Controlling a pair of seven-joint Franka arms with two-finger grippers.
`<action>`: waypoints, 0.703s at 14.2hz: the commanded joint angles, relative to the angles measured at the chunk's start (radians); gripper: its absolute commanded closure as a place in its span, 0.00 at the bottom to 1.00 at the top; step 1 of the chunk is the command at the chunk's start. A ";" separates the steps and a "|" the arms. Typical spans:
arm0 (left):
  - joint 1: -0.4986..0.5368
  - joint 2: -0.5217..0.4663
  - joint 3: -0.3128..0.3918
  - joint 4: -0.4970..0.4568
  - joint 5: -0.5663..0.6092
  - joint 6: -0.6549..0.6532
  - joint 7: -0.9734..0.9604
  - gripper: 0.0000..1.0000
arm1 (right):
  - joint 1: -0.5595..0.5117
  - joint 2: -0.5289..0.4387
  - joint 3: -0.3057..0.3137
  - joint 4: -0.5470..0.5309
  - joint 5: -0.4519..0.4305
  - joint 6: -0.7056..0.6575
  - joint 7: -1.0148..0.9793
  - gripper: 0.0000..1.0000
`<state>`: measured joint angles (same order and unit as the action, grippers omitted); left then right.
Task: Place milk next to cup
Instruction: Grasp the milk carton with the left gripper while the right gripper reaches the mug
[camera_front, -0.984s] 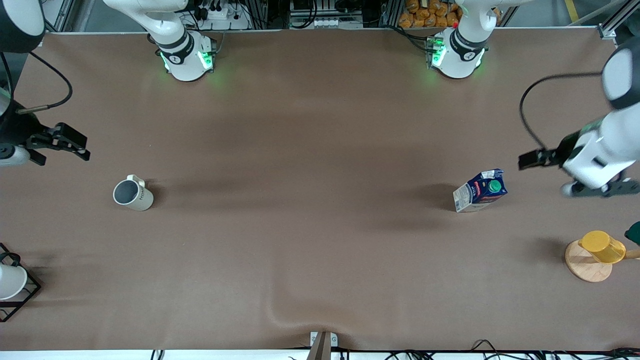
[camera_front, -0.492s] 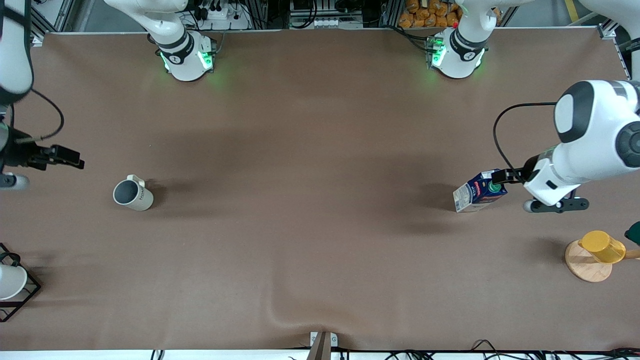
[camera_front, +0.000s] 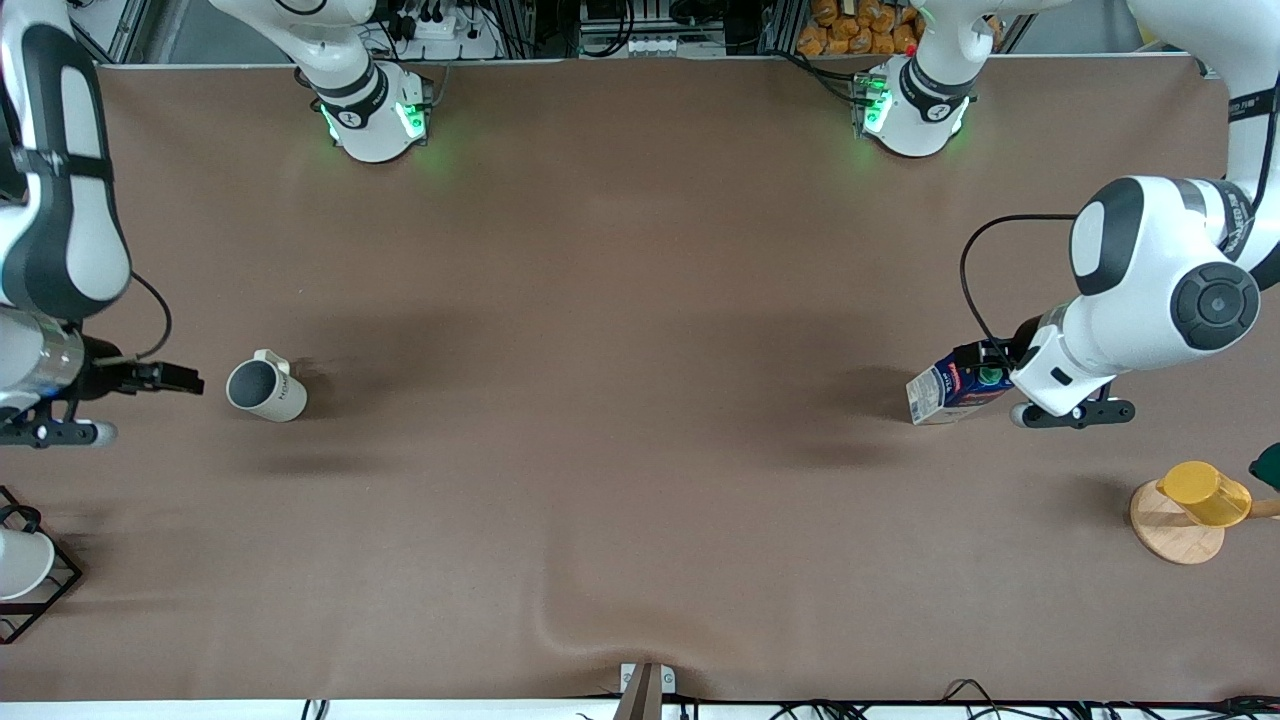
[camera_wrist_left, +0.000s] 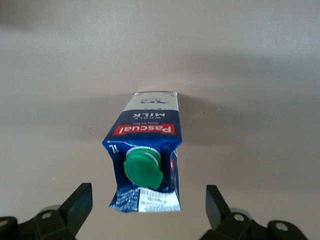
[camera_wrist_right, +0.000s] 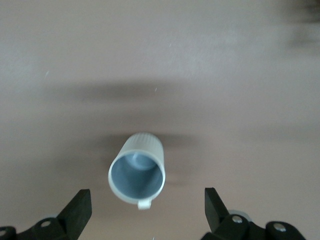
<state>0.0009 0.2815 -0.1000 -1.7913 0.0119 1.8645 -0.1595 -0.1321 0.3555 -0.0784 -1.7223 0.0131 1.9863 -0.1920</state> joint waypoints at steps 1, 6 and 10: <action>0.010 0.022 0.000 -0.005 -0.007 0.028 -0.009 0.00 | -0.035 0.058 0.011 0.018 -0.009 0.103 -0.036 0.11; 0.011 0.042 0.000 -0.005 -0.007 0.030 -0.009 0.00 | -0.098 0.134 0.015 -0.005 0.007 0.164 -0.236 0.28; 0.011 0.044 0.003 -0.013 -0.006 0.030 -0.009 0.00 | -0.084 0.129 0.017 -0.088 0.106 0.158 -0.238 0.19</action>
<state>0.0083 0.3294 -0.0976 -1.7922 0.0119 1.8820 -0.1595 -0.2186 0.5001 -0.0711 -1.7653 0.0770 2.1454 -0.4134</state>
